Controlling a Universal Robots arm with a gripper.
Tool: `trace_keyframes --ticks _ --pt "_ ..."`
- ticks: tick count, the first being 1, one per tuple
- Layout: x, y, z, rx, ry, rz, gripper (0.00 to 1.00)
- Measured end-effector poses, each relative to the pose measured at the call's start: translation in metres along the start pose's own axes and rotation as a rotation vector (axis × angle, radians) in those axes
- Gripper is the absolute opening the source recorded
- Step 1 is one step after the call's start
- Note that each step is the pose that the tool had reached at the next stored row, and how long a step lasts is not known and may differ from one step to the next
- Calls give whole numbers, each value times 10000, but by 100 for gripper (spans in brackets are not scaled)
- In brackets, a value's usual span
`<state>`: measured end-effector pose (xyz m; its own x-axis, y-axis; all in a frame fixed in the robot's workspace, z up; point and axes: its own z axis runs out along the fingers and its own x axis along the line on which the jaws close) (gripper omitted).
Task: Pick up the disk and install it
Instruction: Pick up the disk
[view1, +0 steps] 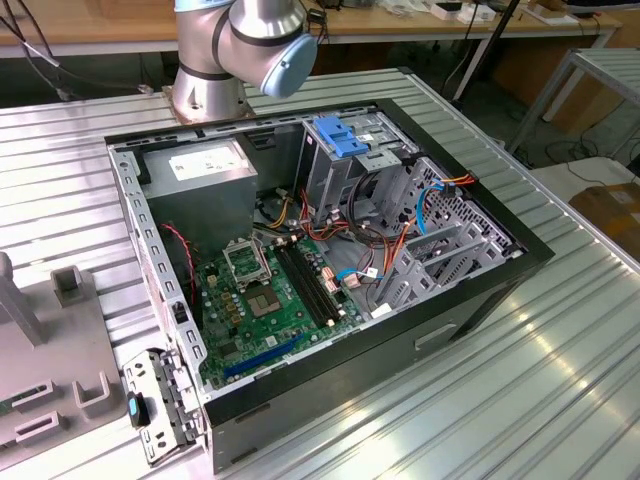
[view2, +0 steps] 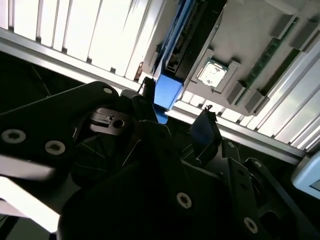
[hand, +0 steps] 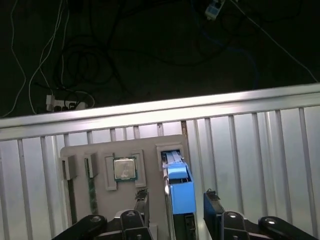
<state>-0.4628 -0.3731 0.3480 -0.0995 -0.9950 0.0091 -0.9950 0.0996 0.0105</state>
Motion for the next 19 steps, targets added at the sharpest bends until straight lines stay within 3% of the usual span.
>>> trace_keyframes --ticks 7,13,19 --pt "-1 -1 88 30 3 -435 55" --pt "-1 8 250 143 -5 -602 55" --pt "-1 17 400 151 -5 -606 55"
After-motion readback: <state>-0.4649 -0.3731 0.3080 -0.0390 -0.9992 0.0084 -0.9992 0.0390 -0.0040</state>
